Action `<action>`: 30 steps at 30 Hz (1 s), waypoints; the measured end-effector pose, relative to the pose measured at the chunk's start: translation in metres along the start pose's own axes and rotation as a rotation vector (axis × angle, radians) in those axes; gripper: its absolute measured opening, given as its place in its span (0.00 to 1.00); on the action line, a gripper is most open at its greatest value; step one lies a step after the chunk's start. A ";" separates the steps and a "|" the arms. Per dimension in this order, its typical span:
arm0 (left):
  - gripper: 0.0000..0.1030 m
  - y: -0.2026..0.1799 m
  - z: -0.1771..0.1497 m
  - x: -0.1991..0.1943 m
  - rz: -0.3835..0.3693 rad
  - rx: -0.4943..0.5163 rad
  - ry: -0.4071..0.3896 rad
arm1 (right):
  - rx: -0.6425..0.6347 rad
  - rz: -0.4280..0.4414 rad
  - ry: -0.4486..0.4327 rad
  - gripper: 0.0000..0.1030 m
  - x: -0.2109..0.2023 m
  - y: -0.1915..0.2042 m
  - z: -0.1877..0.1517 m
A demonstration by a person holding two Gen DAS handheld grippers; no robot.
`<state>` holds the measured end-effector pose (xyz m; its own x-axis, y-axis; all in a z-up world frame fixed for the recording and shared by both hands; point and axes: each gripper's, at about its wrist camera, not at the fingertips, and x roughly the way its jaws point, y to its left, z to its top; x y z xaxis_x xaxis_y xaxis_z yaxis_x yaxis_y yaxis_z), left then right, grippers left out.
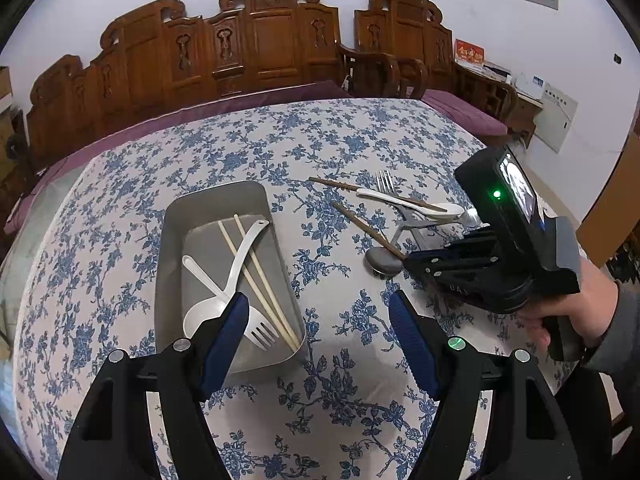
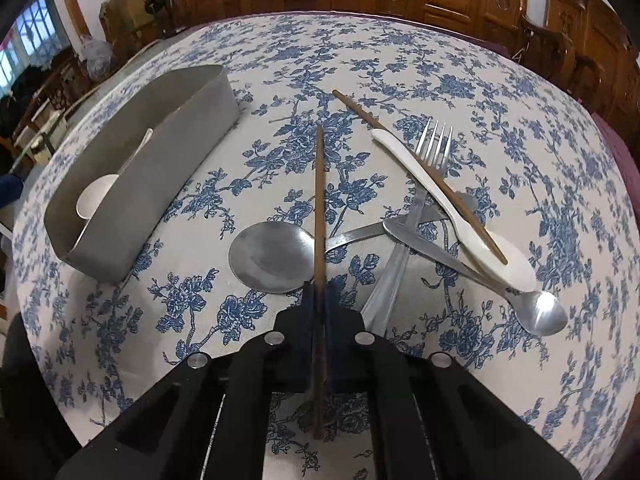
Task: Organize utensils
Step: 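Grasp a wooden chopstick from the pile with the right tool, then grasp the steel spoon with the left tool while right holds the chopstick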
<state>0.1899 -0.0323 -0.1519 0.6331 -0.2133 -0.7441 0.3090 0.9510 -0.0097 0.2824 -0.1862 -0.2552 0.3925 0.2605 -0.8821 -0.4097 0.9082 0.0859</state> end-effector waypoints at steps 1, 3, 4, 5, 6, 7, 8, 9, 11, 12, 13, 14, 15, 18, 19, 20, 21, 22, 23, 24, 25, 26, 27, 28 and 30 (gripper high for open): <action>0.68 -0.001 0.000 0.001 0.002 0.001 0.001 | -0.013 -0.008 0.003 0.06 0.000 0.002 0.000; 0.68 -0.002 0.000 0.002 0.001 0.000 0.004 | -0.022 0.003 0.005 0.06 -0.002 0.002 -0.001; 0.68 -0.003 0.000 0.003 0.000 0.001 0.007 | -0.018 0.010 0.000 0.06 -0.004 0.001 -0.002; 0.67 -0.004 0.001 0.005 0.000 0.002 0.012 | -0.013 0.015 -0.015 0.06 -0.010 0.000 -0.004; 0.67 -0.006 0.001 0.008 -0.002 0.005 0.019 | -0.008 0.018 -0.027 0.06 -0.015 -0.002 -0.006; 0.67 -0.008 0.002 0.011 -0.003 0.009 0.026 | -0.001 0.021 -0.038 0.06 -0.021 -0.003 -0.008; 0.67 -0.010 0.004 0.013 -0.005 0.013 0.031 | 0.005 0.022 -0.049 0.06 -0.028 -0.006 -0.011; 0.67 -0.012 0.006 0.017 -0.007 0.018 0.038 | 0.010 0.021 -0.061 0.06 -0.034 -0.009 -0.014; 0.67 -0.018 0.011 0.025 -0.010 0.025 0.049 | 0.027 0.018 -0.081 0.06 -0.048 -0.018 -0.023; 0.67 -0.021 0.013 0.029 -0.010 0.031 0.054 | 0.034 0.015 -0.091 0.06 -0.054 -0.022 -0.027; 0.67 -0.024 0.016 0.032 -0.012 0.036 0.060 | 0.041 0.013 -0.097 0.06 -0.058 -0.026 -0.031; 0.67 -0.028 0.017 0.035 -0.014 0.041 0.065 | 0.054 0.012 -0.104 0.06 -0.063 -0.031 -0.037; 0.67 -0.031 0.020 0.040 -0.018 0.047 0.073 | 0.068 0.011 -0.112 0.06 -0.068 -0.037 -0.043; 0.67 -0.040 0.027 0.053 -0.033 0.055 0.102 | 0.108 0.014 -0.128 0.06 -0.078 -0.052 -0.056; 0.66 -0.044 0.029 0.059 -0.038 0.060 0.116 | 0.117 0.016 -0.131 0.06 -0.079 -0.055 -0.059; 0.64 -0.047 0.031 0.064 -0.039 0.066 0.125 | 0.123 0.017 -0.134 0.06 -0.081 -0.060 -0.063; 0.63 -0.052 0.034 0.070 -0.040 0.075 0.138 | 0.126 0.018 -0.136 0.06 -0.081 -0.063 -0.065; 0.63 -0.055 0.036 0.076 -0.038 0.084 0.150 | 0.131 0.021 -0.139 0.06 -0.082 -0.067 -0.068; 0.63 -0.059 0.038 0.081 -0.037 0.092 0.160 | 0.134 0.020 -0.141 0.06 -0.083 -0.069 -0.069; 0.62 -0.061 0.040 0.085 -0.036 0.100 0.170 | 0.138 0.020 -0.141 0.06 -0.083 -0.071 -0.071; 0.61 -0.065 0.042 0.091 -0.034 0.111 0.182 | 0.135 0.016 -0.137 0.06 -0.083 -0.073 -0.071; 0.60 -0.067 0.043 0.095 -0.031 0.119 0.190 | 0.133 0.012 -0.139 0.06 -0.084 -0.074 -0.072; 0.60 -0.069 0.045 0.101 -0.028 0.128 0.201 | 0.137 0.012 -0.143 0.06 -0.085 -0.077 -0.072; 0.60 -0.071 0.047 0.105 -0.026 0.133 0.207 | 0.142 0.015 -0.146 0.06 -0.086 -0.079 -0.072; 0.59 -0.075 0.051 0.116 -0.031 0.150 0.229 | 0.154 0.015 -0.154 0.06 -0.089 -0.083 -0.073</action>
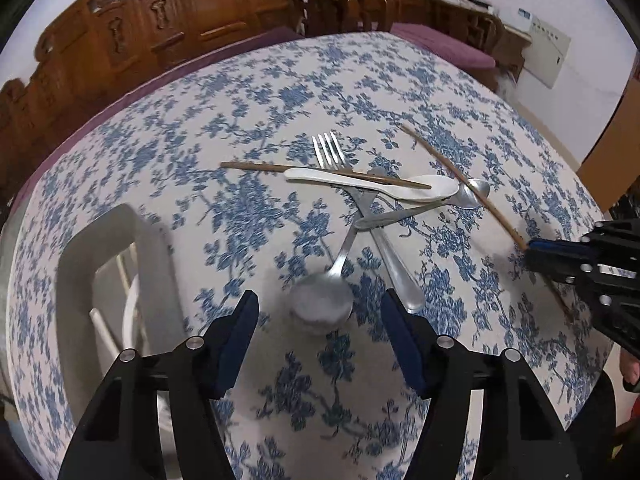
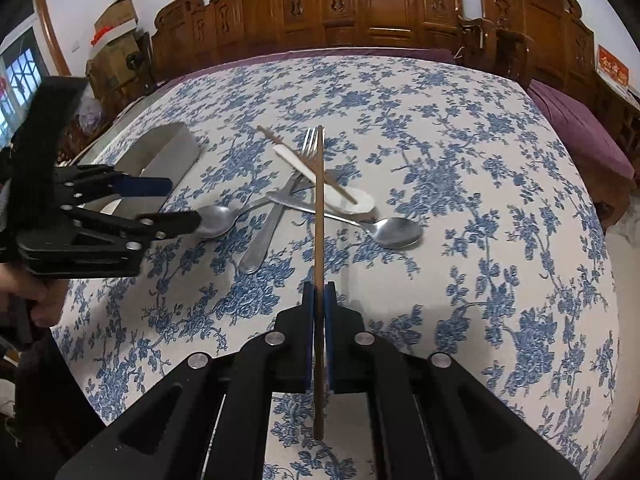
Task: Organize utensils
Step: 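Grasp the steel spoon with the left tool while right holds the chopstick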
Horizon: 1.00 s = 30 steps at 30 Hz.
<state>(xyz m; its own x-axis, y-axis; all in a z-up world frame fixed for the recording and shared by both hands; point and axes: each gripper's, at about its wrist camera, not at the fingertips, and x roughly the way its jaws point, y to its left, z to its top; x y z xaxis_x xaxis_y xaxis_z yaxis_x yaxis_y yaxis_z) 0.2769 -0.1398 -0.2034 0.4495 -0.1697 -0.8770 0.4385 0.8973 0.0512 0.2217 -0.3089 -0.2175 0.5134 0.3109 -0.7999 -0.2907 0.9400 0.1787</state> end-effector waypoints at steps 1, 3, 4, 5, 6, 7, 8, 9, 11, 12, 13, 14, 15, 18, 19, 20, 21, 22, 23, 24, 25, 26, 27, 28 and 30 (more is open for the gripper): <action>0.59 -0.001 0.003 0.005 0.003 0.009 0.009 | 0.002 0.001 -0.003 0.06 -0.001 -0.001 0.000; 0.56 -0.003 0.009 0.014 0.004 0.025 0.030 | 0.002 0.000 -0.004 0.06 -0.002 -0.003 0.000; 0.55 -0.004 0.011 0.017 0.003 0.028 0.037 | 0.002 0.000 -0.005 0.06 -0.002 -0.004 -0.001; 0.52 -0.003 0.013 0.023 -0.002 0.025 0.053 | 0.003 0.001 -0.004 0.06 -0.003 -0.004 -0.001; 0.48 -0.003 0.015 0.029 -0.007 0.025 0.071 | 0.004 0.002 -0.004 0.06 -0.003 -0.005 -0.001; 0.46 -0.003 0.018 0.035 -0.002 0.032 0.081 | 0.004 0.002 -0.004 0.06 -0.003 -0.005 -0.001; 0.43 -0.004 0.020 0.039 0.002 0.042 0.089 | 0.004 0.002 -0.004 0.06 -0.003 -0.005 -0.001; 0.43 -0.005 0.021 0.043 0.005 0.052 0.095 | 0.007 0.002 -0.005 0.06 -0.003 -0.006 -0.001; 0.43 -0.008 0.022 0.050 0.010 0.072 0.113 | 0.010 0.005 -0.007 0.06 -0.004 -0.007 0.000; 0.43 -0.009 0.023 0.052 0.012 0.080 0.114 | 0.011 0.004 -0.009 0.06 -0.004 -0.008 0.001; 0.43 -0.010 0.024 0.052 0.013 0.083 0.109 | 0.013 0.007 -0.011 0.06 -0.005 -0.008 0.002; 0.43 -0.009 0.025 0.053 0.011 0.080 0.111 | 0.014 0.007 -0.013 0.06 -0.006 -0.008 0.002; 0.43 -0.010 0.026 0.054 0.009 0.078 0.111 | 0.017 0.009 -0.015 0.06 -0.007 -0.009 0.003; 0.43 -0.009 0.029 0.057 0.001 0.072 0.110 | 0.018 0.009 -0.015 0.06 -0.007 -0.010 0.003; 0.43 -0.006 0.031 0.058 -0.014 0.048 0.114 | 0.021 0.009 -0.015 0.06 -0.007 -0.010 0.003; 0.42 -0.001 0.032 0.060 -0.034 0.015 0.123 | 0.023 0.009 -0.014 0.06 -0.007 -0.011 0.003; 0.40 0.002 0.034 0.061 -0.050 -0.006 0.127 | 0.022 0.008 -0.013 0.06 -0.007 -0.011 0.003; 0.38 0.002 0.035 0.062 -0.042 0.001 0.127 | 0.022 0.007 -0.011 0.06 -0.007 -0.011 0.003; 0.37 0.001 0.035 0.062 -0.043 0.010 0.126 | 0.023 0.008 -0.011 0.06 -0.007 -0.011 0.002; 0.34 0.000 0.035 0.062 -0.047 0.015 0.127 | 0.023 0.009 -0.011 0.06 -0.007 -0.011 0.002; 0.31 -0.001 0.035 0.062 -0.047 0.018 0.126 | 0.021 0.009 -0.009 0.06 -0.006 -0.010 0.002; 0.23 -0.004 0.034 0.061 -0.047 0.026 0.123 | 0.018 0.008 -0.008 0.06 -0.006 -0.009 0.001; 0.13 -0.006 0.034 0.060 -0.047 0.034 0.123 | 0.016 0.008 -0.008 0.06 -0.006 -0.009 0.001; 0.09 -0.008 0.033 0.059 -0.046 0.040 0.124 | 0.015 0.009 -0.008 0.06 -0.006 -0.008 0.001; 0.07 -0.014 0.029 0.057 -0.013 0.073 0.129 | 0.010 0.008 -0.008 0.06 -0.005 -0.006 0.001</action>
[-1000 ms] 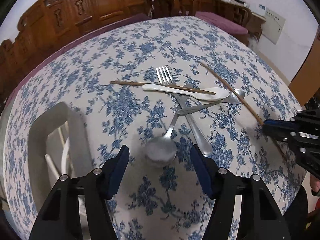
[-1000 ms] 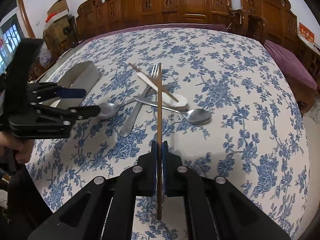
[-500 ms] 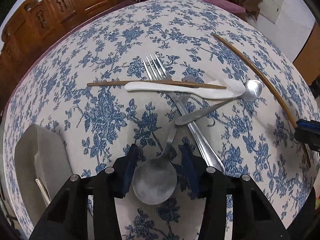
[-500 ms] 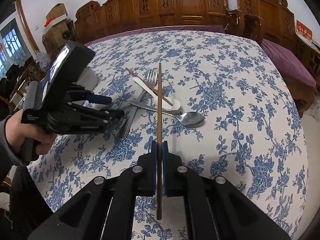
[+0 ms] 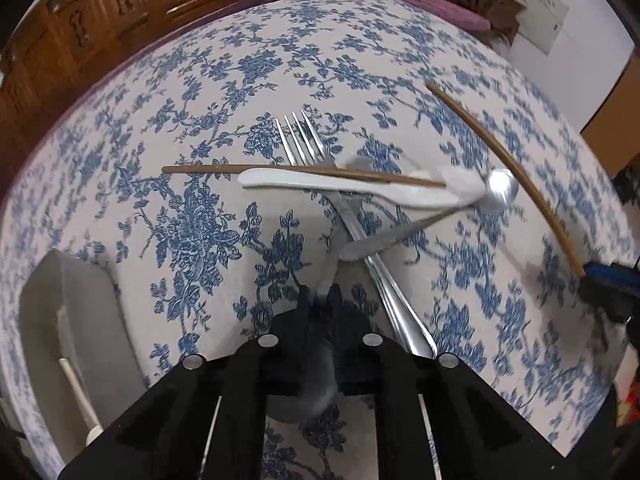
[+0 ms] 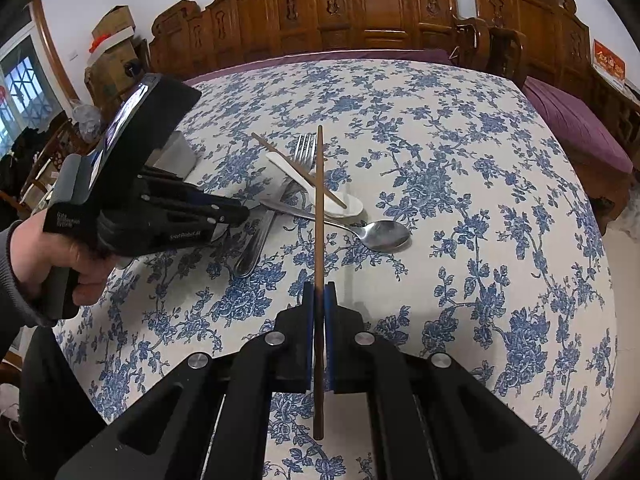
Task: Organize utensils
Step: 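Grasp the steel spoon with the left tool while right holds the chopstick, then lower the steel spoon into the tray with left while right carries the chopstick over it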
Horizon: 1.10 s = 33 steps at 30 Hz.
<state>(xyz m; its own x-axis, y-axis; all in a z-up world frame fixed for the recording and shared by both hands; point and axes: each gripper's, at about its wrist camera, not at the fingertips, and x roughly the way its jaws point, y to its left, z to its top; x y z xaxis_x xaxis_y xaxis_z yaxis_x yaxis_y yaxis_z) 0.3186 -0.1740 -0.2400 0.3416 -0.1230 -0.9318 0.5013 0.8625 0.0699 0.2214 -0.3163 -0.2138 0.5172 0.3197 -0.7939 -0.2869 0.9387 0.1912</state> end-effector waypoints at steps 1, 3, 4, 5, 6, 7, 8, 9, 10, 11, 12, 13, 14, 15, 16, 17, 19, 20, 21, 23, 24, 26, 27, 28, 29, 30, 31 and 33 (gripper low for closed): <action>0.07 -0.002 -0.003 -0.001 0.006 0.011 0.006 | -0.003 0.000 -0.001 0.06 0.000 0.001 0.000; 0.06 -0.003 -0.007 -0.004 0.004 0.016 0.023 | -0.007 0.001 0.000 0.06 0.000 0.003 0.000; 0.06 -0.003 -0.010 -0.005 0.004 0.020 0.032 | -0.012 0.001 0.000 0.06 0.000 0.004 0.000; 0.05 -0.002 -0.014 -0.007 0.010 0.025 0.036 | -0.015 0.001 0.001 0.06 0.000 0.006 0.000; 0.05 -0.002 -0.018 -0.008 0.021 0.026 0.041 | -0.017 0.002 0.001 0.06 0.000 0.007 0.000; 0.05 0.000 -0.023 -0.011 0.032 0.026 0.042 | -0.026 0.001 0.001 0.06 0.000 0.010 0.000; 0.05 0.002 -0.027 -0.013 0.036 0.023 0.041 | -0.032 0.000 0.001 0.06 0.000 0.011 0.000; 0.05 0.004 -0.031 -0.015 0.038 0.018 0.043 | -0.038 0.001 0.001 0.06 0.000 0.014 0.000; 0.05 0.006 -0.036 -0.017 0.044 0.014 0.044 | -0.041 0.001 0.001 0.06 0.000 0.015 0.000; 0.05 0.008 -0.040 -0.020 0.048 0.013 0.042 | -0.046 0.002 0.001 0.06 0.000 0.016 0.000; 0.05 0.010 -0.042 -0.022 0.049 0.009 0.037 | -0.049 0.002 0.000 0.06 0.000 0.018 0.000; 0.05 0.012 -0.046 -0.026 0.052 0.001 0.028 | -0.050 0.002 0.000 0.06 0.000 0.019 0.000; 0.05 0.014 -0.049 -0.031 0.051 -0.008 0.020 | -0.053 0.004 0.000 0.06 0.000 0.021 0.000; 0.05 0.017 -0.050 -0.034 0.049 -0.014 0.012 | -0.055 0.004 0.000 0.06 0.000 0.022 0.000; 0.05 0.018 -0.052 -0.037 0.049 -0.017 0.004 | -0.055 0.006 -0.001 0.06 0.000 0.023 0.000; 0.05 0.020 -0.053 -0.042 0.053 -0.023 -0.008 | -0.056 0.009 -0.001 0.06 0.000 0.025 0.000; 0.05 0.023 -0.056 -0.052 0.055 -0.035 -0.030 | -0.062 0.010 -0.001 0.06 0.000 0.028 -0.001; 0.05 0.023 -0.056 -0.055 0.059 -0.038 -0.038 | -0.064 0.011 0.000 0.06 0.000 0.030 -0.001; 0.05 0.025 -0.057 -0.060 0.073 -0.043 -0.052 | -0.068 0.011 0.003 0.06 0.000 0.031 -0.001; 0.05 0.028 -0.058 -0.069 0.087 -0.064 -0.074 | -0.078 0.009 0.006 0.06 0.000 0.036 0.000; 0.05 0.030 -0.059 -0.073 0.093 -0.073 -0.086 | -0.082 0.011 0.004 0.06 -0.001 0.038 0.000; 0.05 0.034 -0.060 -0.081 0.100 -0.081 -0.105 | -0.093 0.015 0.001 0.06 -0.002 0.044 0.000; 0.05 0.037 -0.061 -0.086 0.102 -0.089 -0.115 | -0.097 0.018 0.000 0.06 -0.003 0.046 0.000; 0.05 0.040 -0.062 -0.091 0.104 -0.097 -0.124 | -0.103 0.022 -0.002 0.06 -0.004 0.049 0.000; 0.05 0.043 -0.063 -0.094 0.105 -0.102 -0.129 | -0.108 0.023 -0.003 0.06 -0.006 0.052 0.000; 0.05 0.047 -0.063 -0.098 0.106 -0.110 -0.135 | -0.113 0.026 -0.005 0.06 -0.007 0.055 0.000; 0.05 0.051 -0.064 -0.102 0.106 -0.117 -0.139 | -0.117 0.028 -0.007 0.06 -0.008 0.058 0.001; 0.05 0.056 -0.066 -0.107 0.109 -0.127 -0.145 | -0.128 0.035 -0.013 0.06 -0.010 0.064 0.001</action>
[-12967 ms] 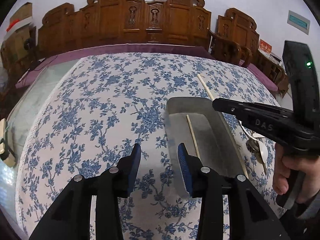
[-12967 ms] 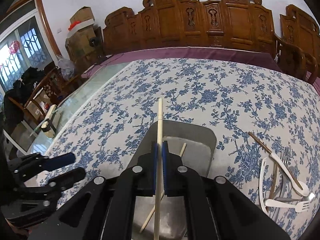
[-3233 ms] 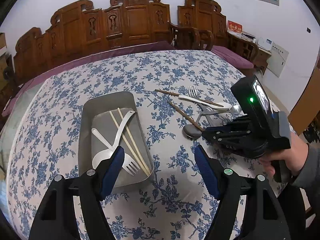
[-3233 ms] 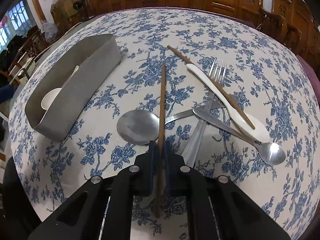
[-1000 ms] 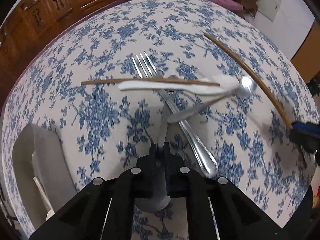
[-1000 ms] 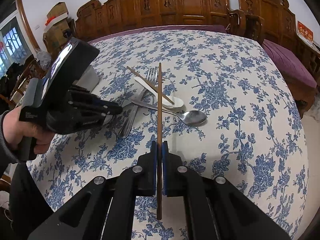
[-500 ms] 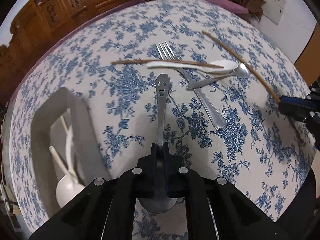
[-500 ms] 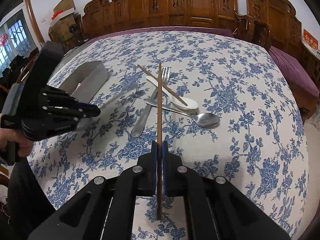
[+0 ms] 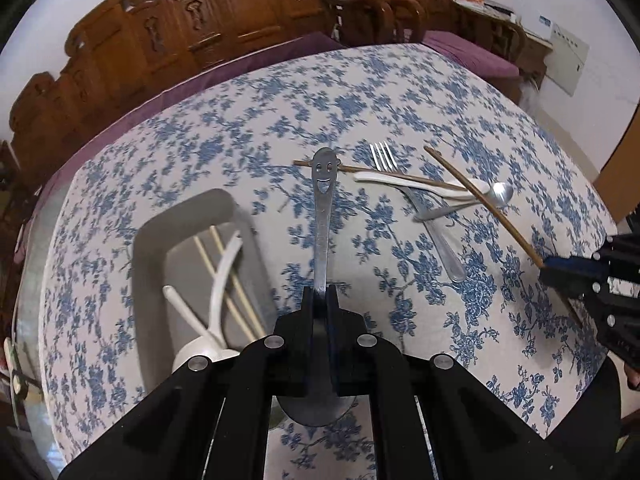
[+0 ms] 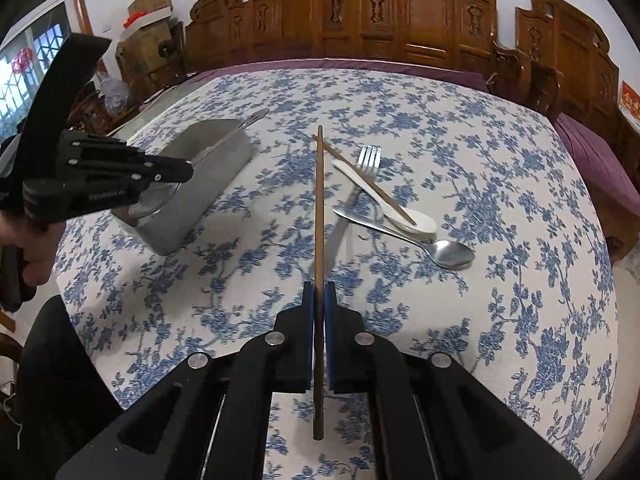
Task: Organize utensils
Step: 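Lower the steel spoon into the tray with left while right carries the chopstick over it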
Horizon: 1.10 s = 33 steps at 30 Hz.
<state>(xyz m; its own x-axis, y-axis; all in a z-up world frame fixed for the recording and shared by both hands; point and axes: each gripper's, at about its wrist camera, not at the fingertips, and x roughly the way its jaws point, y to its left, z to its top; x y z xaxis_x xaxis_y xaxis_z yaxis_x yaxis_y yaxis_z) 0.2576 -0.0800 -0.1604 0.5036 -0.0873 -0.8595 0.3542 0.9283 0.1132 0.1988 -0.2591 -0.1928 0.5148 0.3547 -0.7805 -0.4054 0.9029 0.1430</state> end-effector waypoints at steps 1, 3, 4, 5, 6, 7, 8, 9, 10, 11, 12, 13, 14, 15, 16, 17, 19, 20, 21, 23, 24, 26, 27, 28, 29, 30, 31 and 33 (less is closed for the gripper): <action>0.05 0.003 -0.001 -0.003 0.002 -0.006 -0.004 | -0.004 0.003 -0.003 0.06 -0.001 0.003 0.001; 0.05 0.009 -0.002 -0.007 0.004 -0.016 -0.011 | -0.014 0.013 -0.007 0.06 -0.003 0.009 0.002; 0.05 0.013 -0.004 -0.009 0.007 -0.022 -0.015 | -0.017 0.013 -0.009 0.06 -0.004 0.012 0.003; 0.05 0.017 -0.005 -0.011 0.009 -0.029 -0.017 | -0.018 0.017 -0.012 0.06 -0.005 0.015 0.003; 0.05 0.020 -0.007 -0.012 0.011 -0.034 -0.019 | -0.021 0.022 -0.015 0.06 -0.007 0.018 0.004; 0.05 0.023 -0.008 -0.013 0.016 -0.041 -0.020 | -0.026 0.025 -0.016 0.06 -0.008 0.021 0.005; 0.05 0.027 -0.009 -0.014 0.020 -0.048 -0.021 | -0.029 0.027 -0.017 0.06 -0.008 0.023 0.005; 0.05 0.032 -0.010 -0.014 0.022 -0.058 -0.022 | -0.032 0.031 -0.020 0.06 -0.009 0.026 0.006; 0.05 0.035 -0.011 -0.014 0.025 -0.067 -0.022 | -0.036 0.035 -0.023 0.06 -0.010 0.028 0.007; 0.05 0.041 -0.013 -0.013 0.026 -0.081 -0.022 | -0.038 0.038 -0.025 0.06 -0.010 0.030 0.008; 0.05 0.047 -0.014 -0.013 0.026 -0.095 -0.022 | -0.040 0.041 -0.028 0.06 -0.011 0.032 0.009; 0.05 0.052 -0.015 -0.012 0.026 -0.109 -0.022 | -0.036 0.043 -0.034 0.06 -0.012 0.034 0.011; 0.05 0.056 -0.016 -0.011 0.026 -0.119 -0.022 | -0.032 0.046 -0.036 0.06 -0.012 0.035 0.012; 0.05 0.061 -0.017 -0.010 0.022 -0.135 -0.023 | -0.030 0.048 -0.038 0.06 -0.011 0.037 0.014; 0.05 0.066 -0.017 -0.009 0.018 -0.151 -0.022 | -0.029 0.050 -0.039 0.06 -0.010 0.039 0.015; 0.05 0.069 -0.017 -0.007 0.016 -0.161 -0.022 | -0.028 0.051 -0.039 0.06 -0.009 0.040 0.017; 0.05 0.077 -0.018 -0.003 0.013 -0.181 -0.020 | -0.024 0.054 -0.037 0.06 -0.006 0.045 0.021; 0.05 0.079 -0.017 -0.001 0.012 -0.186 -0.018 | -0.026 0.053 -0.035 0.06 -0.004 0.047 0.023; 0.05 0.083 -0.017 0.003 0.008 -0.199 -0.013 | -0.027 0.052 -0.034 0.06 -0.002 0.049 0.024; 0.05 0.089 -0.018 0.010 -0.002 -0.223 0.003 | -0.026 0.050 -0.030 0.06 0.001 0.052 0.028; 0.05 0.091 -0.019 0.013 -0.005 -0.230 0.008 | -0.025 0.048 -0.029 0.06 0.002 0.054 0.030; 0.05 0.095 -0.021 0.017 -0.005 -0.239 0.017 | -0.021 0.047 -0.030 0.06 0.003 0.056 0.034; 0.05 0.097 -0.022 0.019 -0.005 -0.241 0.020 | -0.021 0.046 -0.029 0.06 0.004 0.058 0.036; 0.05 0.098 -0.023 0.020 -0.006 -0.244 0.021 | -0.021 0.046 -0.029 0.06 0.005 0.059 0.037; 0.05 0.100 -0.025 0.022 -0.008 -0.249 0.024 | -0.021 0.047 -0.029 0.06 0.006 0.061 0.039; 0.05 0.102 -0.027 0.023 -0.008 -0.252 0.027 | -0.021 0.048 -0.029 0.06 0.007 0.062 0.040; 0.05 0.103 -0.029 0.025 -0.008 -0.252 0.030 | -0.021 0.050 -0.028 0.06 0.009 0.065 0.042; 0.05 0.105 -0.031 0.027 -0.009 -0.254 0.035 | -0.022 0.053 -0.024 0.06 0.012 0.068 0.043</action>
<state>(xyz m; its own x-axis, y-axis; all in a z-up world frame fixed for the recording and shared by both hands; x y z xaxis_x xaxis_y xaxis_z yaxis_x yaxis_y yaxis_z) 0.2838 0.0267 -0.1875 0.4718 -0.0876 -0.8774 0.1473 0.9889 -0.0195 0.2100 -0.1828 -0.1661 0.5103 0.4077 -0.7572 -0.4486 0.8774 0.1701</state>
